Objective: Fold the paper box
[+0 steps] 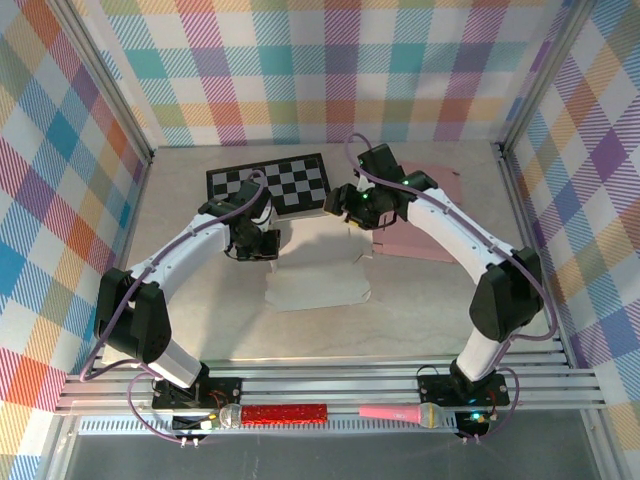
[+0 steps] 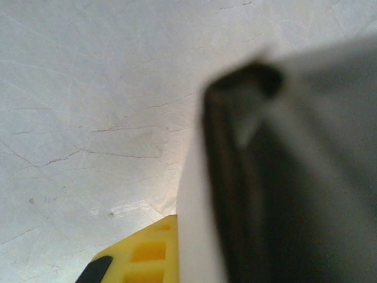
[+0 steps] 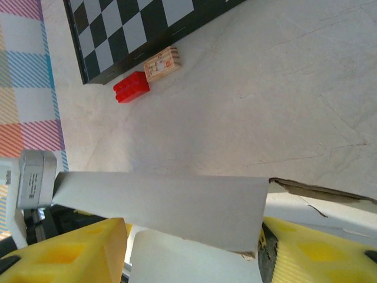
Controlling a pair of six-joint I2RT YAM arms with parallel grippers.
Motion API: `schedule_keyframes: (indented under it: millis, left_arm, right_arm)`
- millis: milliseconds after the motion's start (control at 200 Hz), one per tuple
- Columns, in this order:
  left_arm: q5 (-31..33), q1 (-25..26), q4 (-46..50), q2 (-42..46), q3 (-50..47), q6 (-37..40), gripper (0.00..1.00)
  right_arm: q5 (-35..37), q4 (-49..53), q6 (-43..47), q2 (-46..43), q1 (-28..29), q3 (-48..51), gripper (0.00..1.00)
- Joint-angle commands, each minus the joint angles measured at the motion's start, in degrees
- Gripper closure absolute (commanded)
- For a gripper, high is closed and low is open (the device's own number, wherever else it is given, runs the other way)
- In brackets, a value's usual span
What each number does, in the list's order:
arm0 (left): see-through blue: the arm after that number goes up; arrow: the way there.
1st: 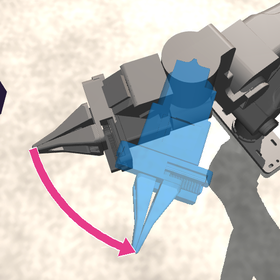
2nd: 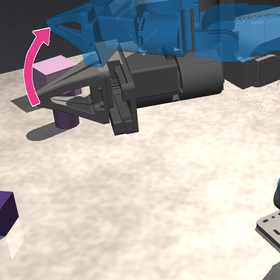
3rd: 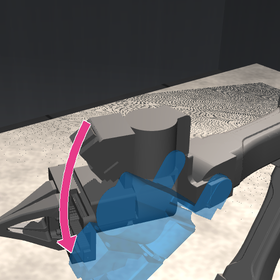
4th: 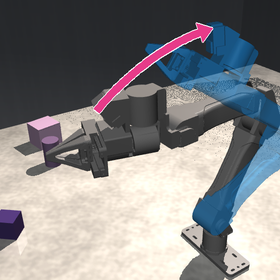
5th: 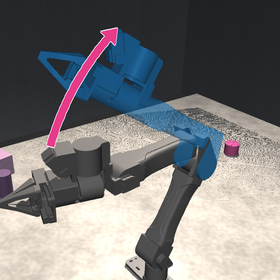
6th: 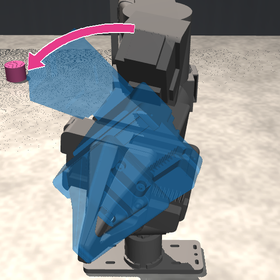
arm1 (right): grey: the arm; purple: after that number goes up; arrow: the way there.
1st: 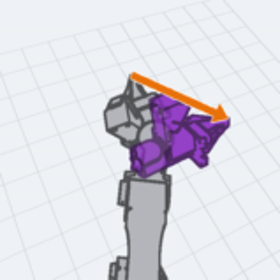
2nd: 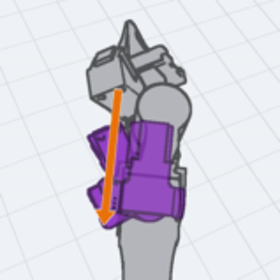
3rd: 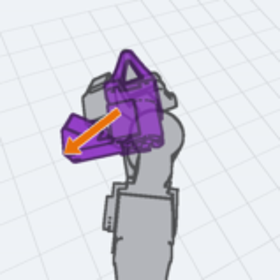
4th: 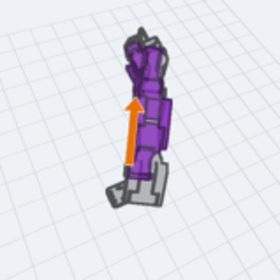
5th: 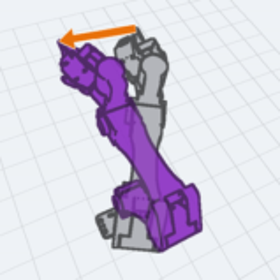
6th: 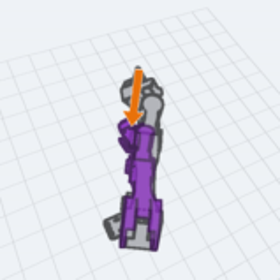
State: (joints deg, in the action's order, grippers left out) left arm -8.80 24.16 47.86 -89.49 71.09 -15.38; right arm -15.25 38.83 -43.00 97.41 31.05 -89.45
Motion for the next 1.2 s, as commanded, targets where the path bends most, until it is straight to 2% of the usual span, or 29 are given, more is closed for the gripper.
schedule_keyframes:
  millis: [0, 130, 240, 300, 440, 680, 825, 1195]
  left_arm:
    - [-2.77, -1.16, -1.67, 2.71, 0.38, 0.35, 1.00]
    - [-8.19, -3.75, -4.73, 3.27, 0.18, 0.09, 1.00]
    - [-13.26, -6.15, -7.51, 2.15, 0.49, 0.22, 1.00]
    - [-15.91, -7.18, -8.59, 0.86, 1.19, 0.57, 1.00]
    - [-20.36, -8.99, -10.02, -2.72, 3.90, 1.37, 1.00]
    - [-25.90, -10.18, -10.07, -9.37, 8.58, 2.37, 1.00]
    - [-26.79, -10.36, -10.03, -11.12, 9.56, 2.54, 1.00]
    - [-27.15, -10.36, -6.91, -11.94, 11.29, 4.87, 1.00]
  right_arm:
    - [-5.22, -0.44, 7.38, -8.31, -3.76, 0.51, 0.40]
    - [-10.97, -4.31, 12.92, -15.42, -11.20, 4.80, 0.38]
    - [-17.27, -9.39, 13.49, -16.83, -17.08, 8.67, 0.40]
    - [-22.91, -13.66, 12.61, -15.46, -19.89, 10.91, 0.46]
    - [-31.14, -19.14, 12.50, -9.76, -23.29, 11.86, 0.56]
    - [-44.95, -26.09, 11.71, 0.28, -25.08, 8.44, 0.61]
    - [-46.44, -29.27, 10.80, 0.74, -25.10, 9.63, 0.59]
    - [-43.92, -21.94, 19.12, 2.09, -24.24, 8.55, 0.59]
